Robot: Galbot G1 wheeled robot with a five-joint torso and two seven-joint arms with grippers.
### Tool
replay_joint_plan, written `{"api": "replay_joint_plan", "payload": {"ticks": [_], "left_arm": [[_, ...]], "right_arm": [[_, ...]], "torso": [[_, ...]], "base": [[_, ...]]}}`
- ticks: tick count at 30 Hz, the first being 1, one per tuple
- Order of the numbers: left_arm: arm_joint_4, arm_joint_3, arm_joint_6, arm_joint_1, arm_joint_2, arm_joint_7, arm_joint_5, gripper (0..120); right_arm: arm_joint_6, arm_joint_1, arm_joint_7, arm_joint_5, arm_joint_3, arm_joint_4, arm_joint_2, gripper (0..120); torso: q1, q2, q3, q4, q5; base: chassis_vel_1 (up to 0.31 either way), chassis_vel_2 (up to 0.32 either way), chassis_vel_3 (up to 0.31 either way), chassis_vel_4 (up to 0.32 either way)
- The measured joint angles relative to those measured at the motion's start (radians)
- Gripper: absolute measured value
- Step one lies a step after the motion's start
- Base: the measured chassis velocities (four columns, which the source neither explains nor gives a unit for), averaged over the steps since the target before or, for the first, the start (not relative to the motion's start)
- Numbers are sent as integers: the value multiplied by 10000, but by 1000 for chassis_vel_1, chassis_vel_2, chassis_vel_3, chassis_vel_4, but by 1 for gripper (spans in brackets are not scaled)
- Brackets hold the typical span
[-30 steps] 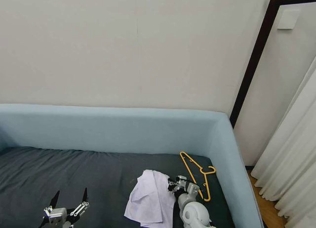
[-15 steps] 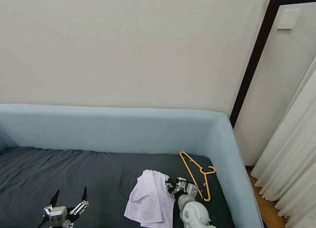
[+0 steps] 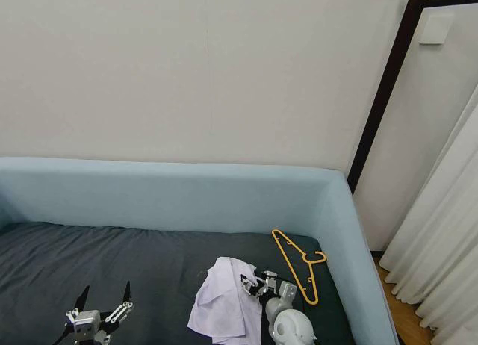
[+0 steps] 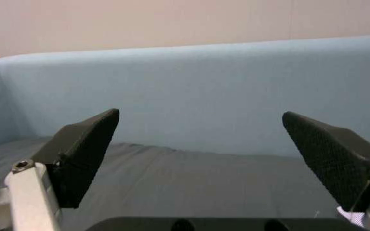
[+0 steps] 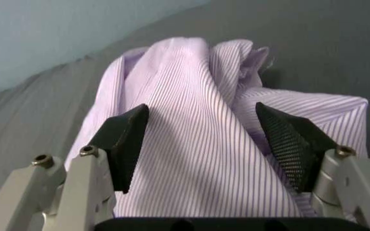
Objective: Pick up the clothes from the sofa and hang them on the clothes hanger.
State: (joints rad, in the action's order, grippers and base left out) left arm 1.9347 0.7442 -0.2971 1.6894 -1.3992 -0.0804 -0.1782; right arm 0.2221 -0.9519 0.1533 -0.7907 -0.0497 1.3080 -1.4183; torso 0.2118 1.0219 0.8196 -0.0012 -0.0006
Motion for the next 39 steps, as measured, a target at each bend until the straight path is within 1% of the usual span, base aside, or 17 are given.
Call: {"api": "replay_joint_plan", "payload": {"ticks": [4,5,8,10,11,12,16,17,20,26,28,29,30,32,34,36,39], "left_arm": [[8,16,0,21,11,-8,0,100],[17,27,0,32,20,-11,0,100],[41,47,-4,42,26,-13,0,100],[48,51,-8,45,27,-15,0,100],[59,56,-18,49,24,-17,0,100],[59,56,-18,49,24,-17,0,100],[127,57,-97,105,-48,-27,27,100],[127,57,-97,105,-48,-27,27,100],[154,49,-115,120,-98,-41,32,100],[167,45,-135,105,-150,-166,54,100],[192,31,-137,103,-198,-177,64,100],[201,19,-145,104,-232,-178,73,100],[201,19,-145,104,-232,-178,73,100],[212,7,-174,103,-304,-180,93,100],[264,-5,-190,105,-372,-181,101,100],[292,-8,-192,109,-397,-180,104,100],[387,-9,-195,121,-450,-181,114,100]], "right_arm": [[57,-19,26,75,14,-7,0,64],[65,-31,36,114,15,-8,0,56],[63,-58,54,177,18,-2,10,45],[54,-66,57,196,18,3,21,41],[30,-75,59,212,19,22,41,34],[30,-75,59,212,19,22,41,34],[-422,-191,-1,260,57,223,164,14],[-422,-191,-1,260,57,223,164,14],[-655,-230,-147,341,72,272,256,1],[-890,-290,-547,325,39,331,371,0],[-1464,-305,-977,156,19,386,457,0],[-2093,-281,-1377,-21,11,402,516,0],[-2093,-281,-1377,-21,11,402,516,0],[-3191,-100,-2011,-398,46,500,680,0],[-3835,246,-2254,-834,205,806,960,0],[-3998,437,-2254,-1051,333,961,1111,0],[-4265,1365,-2147,-1829,799,1613,1731,0]], "torso": [[0,0,0,1,0],[0,-1,0,0,0],[0,-1,0,1,1],[0,0,0,0,1],[0,0,0,0,0],[0,0,0,0,0],[0,0,0,0,1],[0,0,0,0,1],[0,0,0,0,1],[0,0,0,1,1],[0,0,0,0,1],[0,0,0,0,2],[0,0,0,0,2],[0,0,0,-1,1],[-1,0,0,0,3],[0,-1,0,0,1],[0,-1,0,0,0]], "base": [[0,0,0,0],[0,0,0,0],[0,0,0,0],[0,0,0,0],[0,0,0,0],[0,0,0,0],[0,0,0,0],[0,0,0,0],[0,0,0,0],[0,0,0,0],[0,0,0,0],[0,0,0,0],[0,0,0,0],[0,0,0,0],[0,0,0,0],[0,0,0,0],[0,0,0,0]]}}
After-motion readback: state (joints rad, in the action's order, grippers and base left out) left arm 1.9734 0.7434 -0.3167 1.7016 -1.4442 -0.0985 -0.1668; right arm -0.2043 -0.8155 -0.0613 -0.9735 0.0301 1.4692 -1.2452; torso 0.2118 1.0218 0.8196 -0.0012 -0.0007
